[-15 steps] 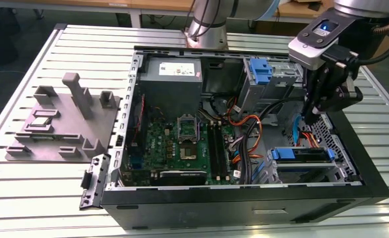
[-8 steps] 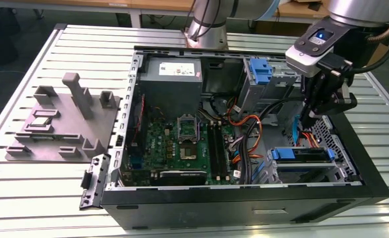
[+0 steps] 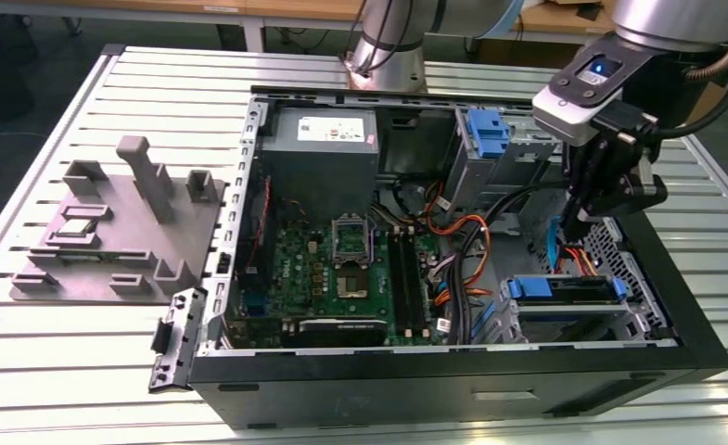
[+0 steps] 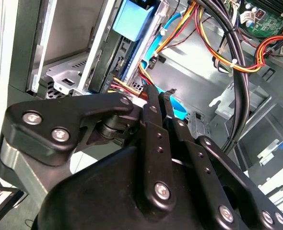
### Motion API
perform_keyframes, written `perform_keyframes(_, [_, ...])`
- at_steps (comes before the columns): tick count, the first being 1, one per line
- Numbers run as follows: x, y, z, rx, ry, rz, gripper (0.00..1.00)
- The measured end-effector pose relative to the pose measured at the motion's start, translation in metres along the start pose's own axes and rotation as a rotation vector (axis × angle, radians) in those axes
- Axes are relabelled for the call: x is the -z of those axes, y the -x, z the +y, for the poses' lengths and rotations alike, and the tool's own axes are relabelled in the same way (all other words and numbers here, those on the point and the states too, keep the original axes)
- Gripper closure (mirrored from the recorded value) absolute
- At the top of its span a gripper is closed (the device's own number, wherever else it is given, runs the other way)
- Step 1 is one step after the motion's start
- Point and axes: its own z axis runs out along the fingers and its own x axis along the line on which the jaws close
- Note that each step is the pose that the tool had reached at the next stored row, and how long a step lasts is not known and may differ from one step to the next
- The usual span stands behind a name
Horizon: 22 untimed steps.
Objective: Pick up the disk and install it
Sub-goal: 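Insert the second disk wire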
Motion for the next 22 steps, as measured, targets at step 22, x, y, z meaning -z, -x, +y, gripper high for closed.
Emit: perform_keyframes(22, [-0.0063, 0.0173, -0.0047, 0.002, 0.0276, 0.0468, 0.84])
